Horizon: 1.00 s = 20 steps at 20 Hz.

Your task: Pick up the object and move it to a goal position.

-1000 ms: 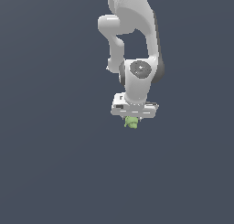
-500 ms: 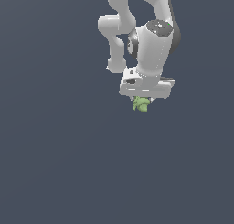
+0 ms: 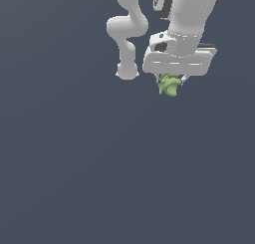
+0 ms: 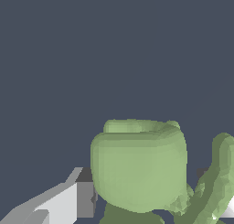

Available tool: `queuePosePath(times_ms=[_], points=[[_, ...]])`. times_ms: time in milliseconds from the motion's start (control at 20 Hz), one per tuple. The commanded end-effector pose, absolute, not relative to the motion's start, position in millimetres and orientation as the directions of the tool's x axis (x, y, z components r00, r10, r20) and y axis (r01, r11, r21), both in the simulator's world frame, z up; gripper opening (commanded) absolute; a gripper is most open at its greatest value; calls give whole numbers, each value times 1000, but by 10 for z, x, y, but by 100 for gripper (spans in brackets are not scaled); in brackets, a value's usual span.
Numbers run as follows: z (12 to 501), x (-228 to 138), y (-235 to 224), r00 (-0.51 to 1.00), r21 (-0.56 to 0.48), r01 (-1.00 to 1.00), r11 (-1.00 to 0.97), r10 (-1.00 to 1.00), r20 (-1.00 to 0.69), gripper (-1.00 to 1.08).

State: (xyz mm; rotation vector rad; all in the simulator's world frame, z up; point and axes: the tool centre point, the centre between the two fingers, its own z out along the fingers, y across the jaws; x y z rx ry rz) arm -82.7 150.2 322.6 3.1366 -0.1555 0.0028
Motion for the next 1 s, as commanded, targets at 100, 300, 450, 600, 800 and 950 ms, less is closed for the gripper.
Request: queuePosePath(times_ms=[100, 300, 450, 600, 800, 950], points=[[3675, -950, 1662, 995, 2, -99, -995, -99, 1, -100], [3985, -1021, 1777, 995, 1, -99, -995, -99, 0, -100], [4160, -1058, 1845, 995, 1, -99, -995, -99, 0, -100], [4286, -1082, 1891, 995, 1, -99, -995, -99, 0, -100], [4380, -1094, 1931, 995, 1, -99, -995, -99, 0, -100], [4399, -1094, 1935, 995, 0, -100, -995, -100, 0, -100]])
